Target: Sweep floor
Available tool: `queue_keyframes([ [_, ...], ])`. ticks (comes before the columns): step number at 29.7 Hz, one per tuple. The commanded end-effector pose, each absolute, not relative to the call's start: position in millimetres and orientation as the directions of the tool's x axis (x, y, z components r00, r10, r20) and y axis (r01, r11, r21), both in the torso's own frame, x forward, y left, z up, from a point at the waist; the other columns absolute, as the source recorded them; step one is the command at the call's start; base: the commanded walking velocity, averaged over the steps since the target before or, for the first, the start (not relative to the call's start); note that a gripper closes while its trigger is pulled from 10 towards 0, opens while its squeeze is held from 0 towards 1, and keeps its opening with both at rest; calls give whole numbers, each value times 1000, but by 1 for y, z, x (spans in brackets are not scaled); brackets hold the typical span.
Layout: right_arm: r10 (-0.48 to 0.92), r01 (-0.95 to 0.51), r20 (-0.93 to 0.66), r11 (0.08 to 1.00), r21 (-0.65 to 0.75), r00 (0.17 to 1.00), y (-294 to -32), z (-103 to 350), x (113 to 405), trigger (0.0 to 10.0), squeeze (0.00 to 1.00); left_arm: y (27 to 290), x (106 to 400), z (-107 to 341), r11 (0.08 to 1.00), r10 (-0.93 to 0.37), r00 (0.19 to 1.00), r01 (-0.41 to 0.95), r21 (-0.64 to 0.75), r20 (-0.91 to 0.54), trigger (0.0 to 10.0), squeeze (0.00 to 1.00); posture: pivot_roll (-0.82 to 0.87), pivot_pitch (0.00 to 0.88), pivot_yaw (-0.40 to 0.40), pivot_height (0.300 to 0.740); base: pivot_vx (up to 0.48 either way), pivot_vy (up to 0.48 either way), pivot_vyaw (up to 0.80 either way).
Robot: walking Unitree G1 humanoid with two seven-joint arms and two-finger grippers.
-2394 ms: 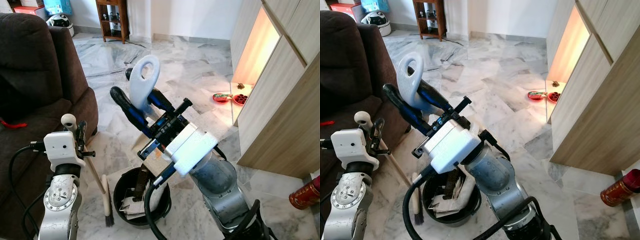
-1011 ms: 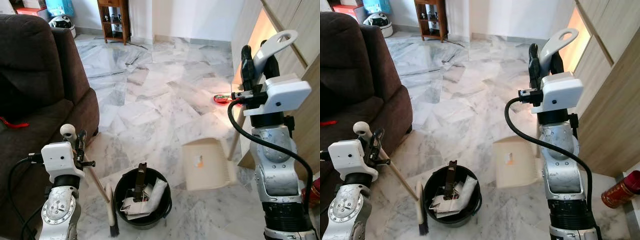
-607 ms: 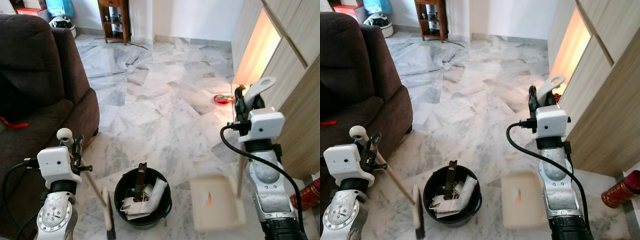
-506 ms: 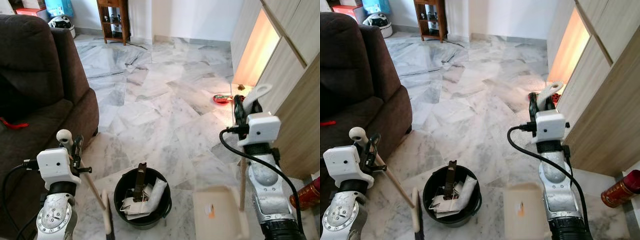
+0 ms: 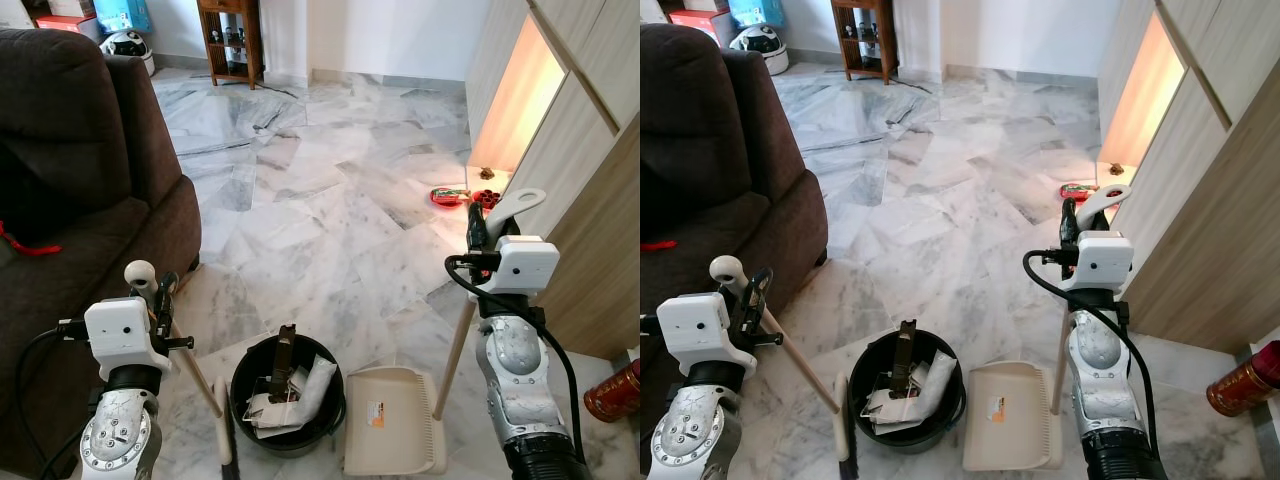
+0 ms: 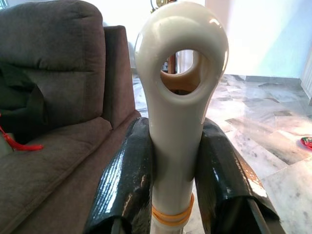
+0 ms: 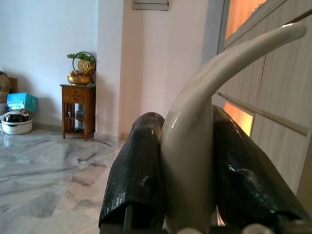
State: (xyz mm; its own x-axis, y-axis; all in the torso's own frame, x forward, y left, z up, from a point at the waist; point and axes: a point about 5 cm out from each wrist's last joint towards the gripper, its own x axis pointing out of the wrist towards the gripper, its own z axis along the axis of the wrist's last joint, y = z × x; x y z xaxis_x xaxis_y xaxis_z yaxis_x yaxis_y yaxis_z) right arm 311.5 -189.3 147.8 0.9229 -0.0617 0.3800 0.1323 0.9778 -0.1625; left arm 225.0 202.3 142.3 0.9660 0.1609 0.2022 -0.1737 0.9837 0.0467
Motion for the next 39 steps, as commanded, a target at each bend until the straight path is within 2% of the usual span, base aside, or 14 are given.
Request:
queue_keyframes([
  [1,-53,132,415,978,-164,908,-190,155,313,10000,0,201,226,150,982,159,958,-179,64,241,10000,0,45,83,14,740,0,0,0],
  [23,-11,87,398,981,-172,917,-196,148,314,10000,0,200,227,150,983,151,958,-171,60,246,10000,0,35,45,7,740,0,0,0],
  [39,13,45,373,988,-146,928,-190,142,313,10000,0,197,230,153,987,128,959,-148,60,252,10000,0,32,46,12,740,-284,0,0],
])
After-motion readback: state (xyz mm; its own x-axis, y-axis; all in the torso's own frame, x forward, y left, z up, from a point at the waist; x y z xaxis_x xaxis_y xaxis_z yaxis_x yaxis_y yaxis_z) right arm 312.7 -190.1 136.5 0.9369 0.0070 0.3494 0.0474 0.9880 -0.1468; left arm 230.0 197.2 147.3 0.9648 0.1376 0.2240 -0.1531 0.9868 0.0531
